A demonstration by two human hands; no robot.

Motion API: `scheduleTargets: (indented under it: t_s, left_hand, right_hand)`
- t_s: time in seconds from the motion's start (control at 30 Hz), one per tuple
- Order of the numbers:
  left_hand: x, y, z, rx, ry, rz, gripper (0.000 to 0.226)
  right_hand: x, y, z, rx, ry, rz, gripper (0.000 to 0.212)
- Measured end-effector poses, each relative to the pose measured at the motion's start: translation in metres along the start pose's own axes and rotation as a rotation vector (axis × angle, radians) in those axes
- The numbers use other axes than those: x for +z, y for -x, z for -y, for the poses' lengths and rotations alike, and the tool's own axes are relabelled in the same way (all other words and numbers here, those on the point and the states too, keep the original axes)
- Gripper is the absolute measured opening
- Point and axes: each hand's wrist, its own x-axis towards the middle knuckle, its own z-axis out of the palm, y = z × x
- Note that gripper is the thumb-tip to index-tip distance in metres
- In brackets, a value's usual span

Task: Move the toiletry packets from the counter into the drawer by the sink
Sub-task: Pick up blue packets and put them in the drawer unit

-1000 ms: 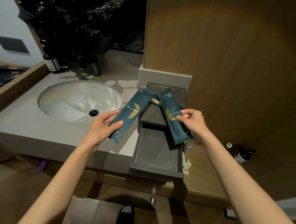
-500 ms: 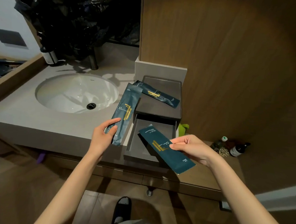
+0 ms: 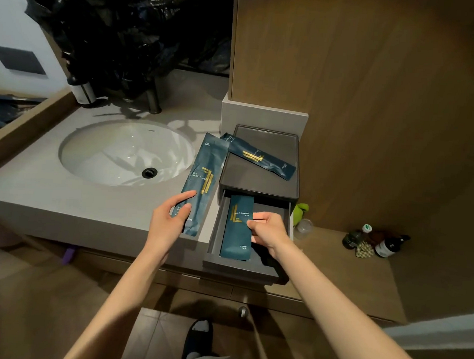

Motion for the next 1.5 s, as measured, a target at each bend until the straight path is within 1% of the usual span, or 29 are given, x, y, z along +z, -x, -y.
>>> scheduleTargets:
  t_s: [0.1,0.2,0.27,0.33,0.4,0.47,0.53,0.57,0.63,0.7,0.87,0.93,0.97,1.0,1.07,1.13,1.2,1.27,1.3,1.37,1.4,1.47,1.5]
  left_hand:
    - [-0.001,-0.006,0.001,-0.002,0.008,0.008,0.03]
    - [-0.001,-0.011,0.001,-0.01,0.016,0.021,0.029]
    - [-0.003,-0.015,0.004,-0.019,0.024,0.037,0.029]
    - [-0.005,-0.019,0.006,-0.025,0.027,0.056,0.029]
    - [-0.005,-0.023,0.007,-0.038,0.03,0.063,0.03]
    - [-0.005,-0.026,0.007,-0.037,0.012,0.066,0.03]
    - [-0.005,-0.028,0.008,-0.021,-0.001,0.08,0.029]
    - [-0.005,-0.029,0.008,-0.019,0.002,0.087,0.029]
    - [-0.006,-0.031,0.009,-0.018,0.016,0.101,0.029]
    - [-0.006,-0.032,0.009,-0.02,0.024,0.105,0.028]
    - [-0.007,-0.032,0.008,-0.009,0.036,0.125,0.027]
    - [-0.009,-0.032,0.006,0.012,0.046,0.137,0.027]
    - [-0.009,-0.032,0.005,0.026,0.04,0.145,0.027]
    - [-0.01,-0.032,0.003,0.036,0.027,0.151,0.026]
    - [-0.011,-0.032,-0.002,0.052,0.013,0.161,0.025]
    - [-0.009,-0.029,-0.009,0.063,0.016,0.197,0.026]
    - [-0.005,-0.024,-0.016,0.066,0.046,0.263,0.032]
    - [-0.001,-0.02,-0.023,0.095,0.023,0.322,0.037]
    - [0.001,-0.019,-0.026,0.128,-0.02,0.347,0.038]
    - [0.005,-0.019,-0.031,0.213,-0.134,0.394,0.039]
    - [0.007,-0.019,-0.034,0.253,-0.186,0.411,0.038]
    - [0.012,-0.018,-0.041,0.332,-0.233,0.438,0.036]
    - [0.014,-0.018,-0.044,0.364,-0.243,0.441,0.036]
  right_hand:
    - [0.011,-0.011,-0.006,0.024,-0.026,-0.044,0.017]
    - [0.017,-0.013,-0.011,0.016,0.014,-0.062,0.014]
    - [0.018,-0.014,-0.014,-0.02,0.109,-0.072,0.014]
    - [0.017,-0.015,-0.013,-0.072,0.242,-0.08,0.021]
    - [0.014,-0.012,-0.011,-0.158,0.367,-0.071,0.031]
    - [0.008,-0.01,-0.01,-0.275,0.491,-0.024,0.057]
    - [0.002,-0.009,-0.008,-0.36,0.628,0.066,0.083]
    - [0.0,-0.01,-0.007,-0.38,0.71,0.109,0.09]
    - [-0.002,-0.01,-0.005,-0.389,0.856,0.167,0.096]
    - [-0.001,-0.009,-0.005,-0.397,0.916,0.195,0.094]
    - [0.003,-0.007,-0.004,-0.438,0.992,0.197,0.086]
    - [0.0,-0.003,0.0,-0.452,1.041,0.207,0.077]
    - [-0.002,0.001,0.004,-0.481,1.046,0.196,0.069]
    - [-0.005,0.005,0.009,-0.529,1.025,0.165,0.058]
    - [-0.008,0.019,0.019,-0.67,0.931,0.047,0.036]
    - [-0.012,0.037,0.031,-0.796,0.815,-0.099,0.023]
    - [-0.017,0.054,0.043,-0.916,0.768,-0.231,0.022]
    - [-0.024,0.067,0.056,-1.019,0.825,-0.32,0.026]
    - [-0.028,0.072,0.061,-1.066,0.88,-0.339,0.028]
    - [-0.035,0.074,0.069,-1.118,1.036,-0.332,0.032]
    - [-0.038,0.074,0.071,-1.112,1.113,-0.305,0.032]
    - [-0.043,0.073,0.073,-1.035,1.179,-0.198,0.028]
    - [-0.046,0.073,0.072,-0.973,1.155,-0.129,0.026]
